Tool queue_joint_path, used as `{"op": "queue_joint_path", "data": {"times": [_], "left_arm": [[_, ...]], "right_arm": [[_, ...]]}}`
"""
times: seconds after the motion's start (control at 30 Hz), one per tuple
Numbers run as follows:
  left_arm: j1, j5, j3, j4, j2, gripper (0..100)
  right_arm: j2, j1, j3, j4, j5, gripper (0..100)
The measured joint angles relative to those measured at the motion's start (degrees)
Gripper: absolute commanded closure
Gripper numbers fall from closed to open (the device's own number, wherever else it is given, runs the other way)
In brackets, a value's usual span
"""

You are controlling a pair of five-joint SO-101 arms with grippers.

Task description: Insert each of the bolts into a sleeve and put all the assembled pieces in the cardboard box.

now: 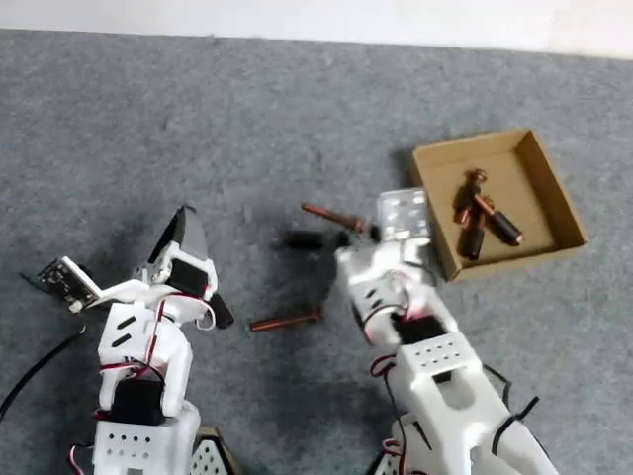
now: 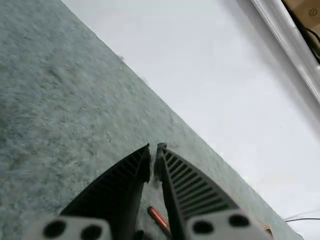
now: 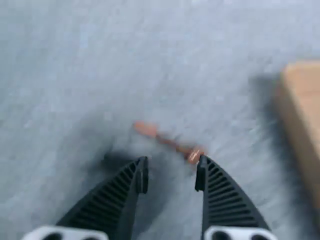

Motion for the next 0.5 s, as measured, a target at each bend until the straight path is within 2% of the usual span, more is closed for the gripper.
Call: {"op": "queue_joint_path", "data": {"times": [0.17, 0.3, 0.5], "left_arm": [[-3.0, 0.0, 0.0, -0.3, 0.0, 95], [-3.7, 0.0, 0.0, -0.7, 0.0, 95], [-3.7, 0.0, 0.0, -0.8, 0.0, 95]], "right_arm": [[0.0, -5.5, 0.0, 2.7, 0.8, 86.1], [0.4, -6.2, -0.9, 4.1, 7.4, 92.3], [9.7, -7.7, -10.7, 6.5, 14.2, 92.7]]}}
